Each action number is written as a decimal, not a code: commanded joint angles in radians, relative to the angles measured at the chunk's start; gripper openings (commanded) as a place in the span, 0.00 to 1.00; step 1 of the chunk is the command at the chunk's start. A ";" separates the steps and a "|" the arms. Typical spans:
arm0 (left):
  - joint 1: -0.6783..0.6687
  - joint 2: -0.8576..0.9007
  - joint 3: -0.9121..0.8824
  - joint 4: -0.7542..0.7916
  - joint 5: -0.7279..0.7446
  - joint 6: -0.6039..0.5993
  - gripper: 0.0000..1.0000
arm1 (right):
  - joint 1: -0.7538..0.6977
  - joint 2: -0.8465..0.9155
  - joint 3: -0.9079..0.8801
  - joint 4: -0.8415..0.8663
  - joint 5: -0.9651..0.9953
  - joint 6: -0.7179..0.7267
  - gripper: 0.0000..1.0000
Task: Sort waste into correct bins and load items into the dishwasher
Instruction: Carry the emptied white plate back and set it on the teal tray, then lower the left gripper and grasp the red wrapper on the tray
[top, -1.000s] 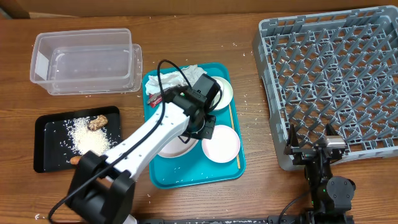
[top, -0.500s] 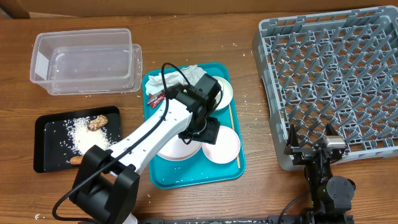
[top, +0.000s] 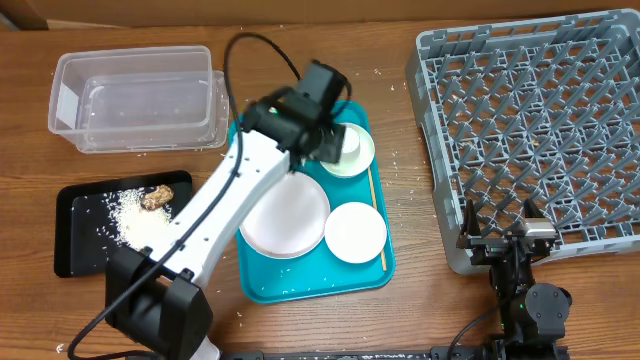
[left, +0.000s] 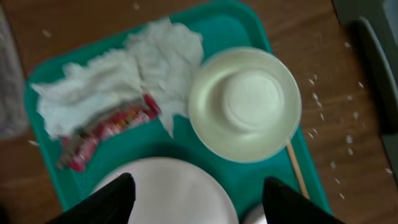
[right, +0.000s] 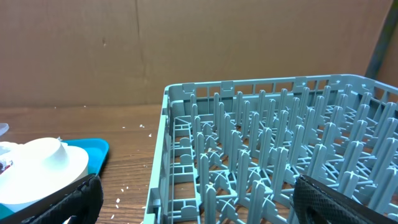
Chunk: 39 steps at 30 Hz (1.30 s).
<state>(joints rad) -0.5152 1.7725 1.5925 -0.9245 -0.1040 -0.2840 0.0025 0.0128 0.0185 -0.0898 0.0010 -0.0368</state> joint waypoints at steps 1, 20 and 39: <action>0.059 0.024 0.007 0.039 -0.098 0.159 0.68 | 0.008 -0.010 -0.010 0.006 0.005 0.004 1.00; 0.184 0.301 0.007 0.133 -0.033 0.412 0.57 | 0.008 -0.010 -0.010 0.006 0.005 0.004 1.00; 0.171 0.282 0.021 0.076 0.031 0.372 0.04 | 0.008 -0.010 -0.010 0.006 0.005 0.004 1.00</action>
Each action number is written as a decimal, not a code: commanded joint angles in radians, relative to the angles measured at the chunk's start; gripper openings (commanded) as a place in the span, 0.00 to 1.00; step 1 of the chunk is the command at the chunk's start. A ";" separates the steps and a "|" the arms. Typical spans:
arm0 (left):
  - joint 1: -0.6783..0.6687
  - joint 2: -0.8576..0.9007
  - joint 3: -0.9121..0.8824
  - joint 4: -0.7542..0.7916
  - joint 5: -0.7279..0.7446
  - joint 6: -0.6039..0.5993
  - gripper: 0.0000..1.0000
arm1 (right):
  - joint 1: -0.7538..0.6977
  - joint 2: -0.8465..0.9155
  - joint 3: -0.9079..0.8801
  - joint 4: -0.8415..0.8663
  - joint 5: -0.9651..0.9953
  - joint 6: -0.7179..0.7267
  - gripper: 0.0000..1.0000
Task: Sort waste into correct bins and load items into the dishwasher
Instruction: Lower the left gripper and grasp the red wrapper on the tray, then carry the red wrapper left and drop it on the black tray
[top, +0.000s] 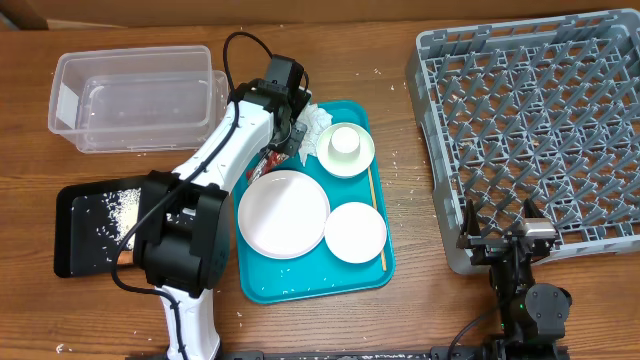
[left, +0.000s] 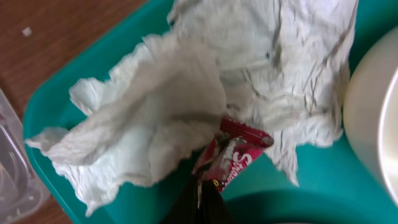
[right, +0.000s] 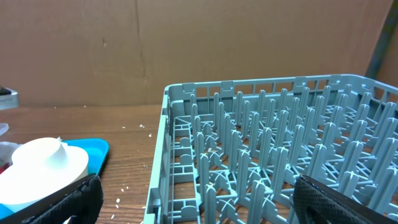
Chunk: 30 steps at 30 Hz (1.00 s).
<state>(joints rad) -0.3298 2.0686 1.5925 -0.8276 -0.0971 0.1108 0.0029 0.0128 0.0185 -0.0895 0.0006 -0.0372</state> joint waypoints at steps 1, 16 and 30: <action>-0.017 -0.023 0.029 -0.041 0.027 -0.038 0.04 | 0.007 -0.010 -0.010 0.006 0.006 0.005 1.00; -0.008 -0.353 0.068 -0.230 0.025 -0.263 0.04 | 0.007 -0.010 -0.010 0.006 0.006 0.005 1.00; 0.178 -0.414 0.058 -0.528 -0.387 -0.713 0.04 | 0.007 -0.010 -0.010 0.006 0.006 0.005 1.00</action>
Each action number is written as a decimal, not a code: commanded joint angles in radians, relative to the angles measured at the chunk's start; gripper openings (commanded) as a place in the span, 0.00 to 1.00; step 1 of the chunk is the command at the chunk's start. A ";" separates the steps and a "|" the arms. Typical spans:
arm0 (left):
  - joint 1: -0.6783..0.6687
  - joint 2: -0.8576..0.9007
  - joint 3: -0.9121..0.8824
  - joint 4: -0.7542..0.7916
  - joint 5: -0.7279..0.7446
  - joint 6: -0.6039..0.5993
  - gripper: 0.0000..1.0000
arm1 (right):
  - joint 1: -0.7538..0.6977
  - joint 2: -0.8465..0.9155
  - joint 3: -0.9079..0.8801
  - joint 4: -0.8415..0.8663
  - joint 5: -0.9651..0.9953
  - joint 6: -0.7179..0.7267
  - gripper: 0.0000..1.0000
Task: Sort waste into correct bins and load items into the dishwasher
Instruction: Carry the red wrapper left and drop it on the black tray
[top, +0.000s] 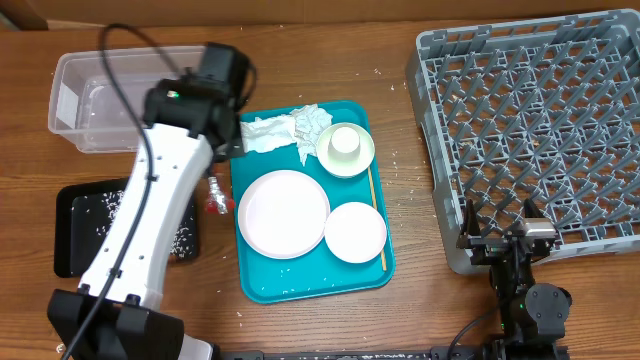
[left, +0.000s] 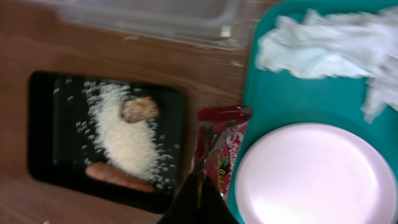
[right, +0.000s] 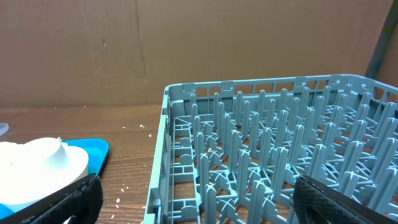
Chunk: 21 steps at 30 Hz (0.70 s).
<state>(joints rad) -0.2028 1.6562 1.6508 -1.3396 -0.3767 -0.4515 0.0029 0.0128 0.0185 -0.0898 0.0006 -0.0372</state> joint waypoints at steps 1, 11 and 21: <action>0.080 -0.001 -0.002 -0.021 -0.114 -0.170 0.04 | 0.007 -0.010 -0.010 0.006 0.006 0.005 1.00; 0.330 -0.001 -0.094 -0.042 -0.113 -0.618 0.04 | 0.007 -0.010 -0.010 0.006 0.006 0.005 1.00; 0.528 0.000 -0.304 0.138 -0.084 -0.761 0.04 | 0.007 -0.010 -0.010 0.006 0.006 0.005 1.00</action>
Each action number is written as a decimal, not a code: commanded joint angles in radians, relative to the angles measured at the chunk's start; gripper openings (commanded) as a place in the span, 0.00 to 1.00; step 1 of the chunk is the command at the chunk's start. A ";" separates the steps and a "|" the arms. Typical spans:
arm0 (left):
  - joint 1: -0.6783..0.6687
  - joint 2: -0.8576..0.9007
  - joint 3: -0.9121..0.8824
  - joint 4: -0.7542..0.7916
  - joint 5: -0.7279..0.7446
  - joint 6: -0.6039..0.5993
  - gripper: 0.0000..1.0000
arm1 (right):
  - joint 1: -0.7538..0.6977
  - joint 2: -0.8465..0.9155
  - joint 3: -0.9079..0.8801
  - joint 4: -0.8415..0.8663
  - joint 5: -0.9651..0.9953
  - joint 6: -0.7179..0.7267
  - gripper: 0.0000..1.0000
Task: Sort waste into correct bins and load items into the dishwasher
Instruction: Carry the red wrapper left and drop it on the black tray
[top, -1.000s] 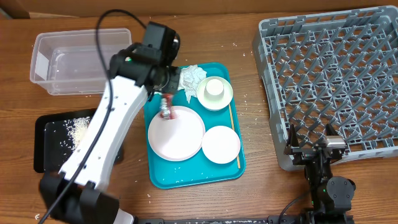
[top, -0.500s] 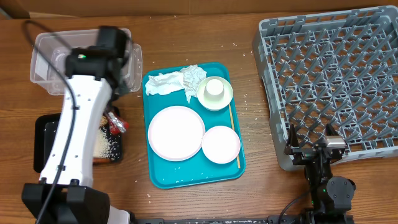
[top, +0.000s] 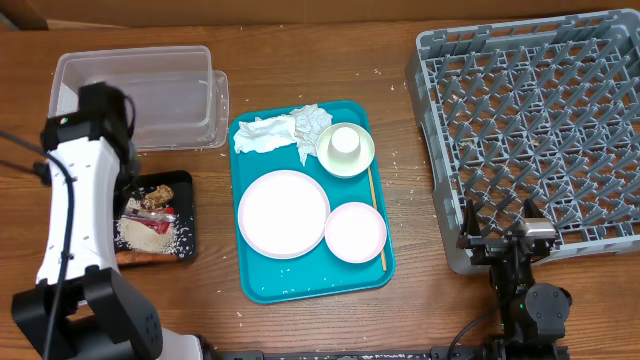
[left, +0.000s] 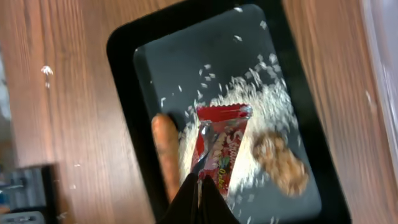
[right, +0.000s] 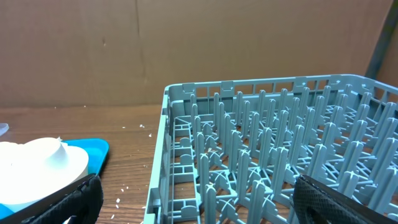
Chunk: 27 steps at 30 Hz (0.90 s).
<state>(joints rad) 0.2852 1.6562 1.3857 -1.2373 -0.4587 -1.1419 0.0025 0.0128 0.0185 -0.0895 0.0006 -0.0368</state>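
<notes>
My left gripper is shut on a red snack wrapper and holds it over the black tray of food scraps; in the overhead view the wrapper shows beside the arm. Rice, a sausage and a brown food lump lie in the tray. A crumpled white napkin lies on the teal tray with an upturned bowl, a large plate, a small plate and a chopstick. My right gripper stands open before the grey dish rack.
A clear plastic bin stands at the back left, just behind the black tray. The dish rack fills the right side. Rice grains are scattered on the wooden table around the trays.
My left gripper has moved left with the wrapper, from the gap beside the teal tray to over the black tray's rice. The right arm has not moved.
My left gripper was open above the teal tray's napkin and wrapper. Then it was shut on the wrapper beside the napkin. Then it held the wrapper clear of the teal tray's left edge, and now holds it over the black tray.
</notes>
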 joint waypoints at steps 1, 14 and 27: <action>0.053 0.000 -0.053 0.063 0.010 -0.070 0.10 | 0.008 -0.010 -0.010 0.006 0.006 0.005 1.00; 0.062 -0.019 0.042 0.045 0.122 0.153 0.68 | 0.008 -0.010 -0.010 0.006 0.006 0.004 1.00; -0.365 -0.035 0.114 0.461 0.457 0.835 0.88 | 0.008 -0.010 -0.010 0.006 0.006 0.004 1.00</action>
<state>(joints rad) 0.0277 1.5894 1.4830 -0.8455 -0.0837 -0.5743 0.0025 0.0128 0.0185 -0.0898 0.0010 -0.0368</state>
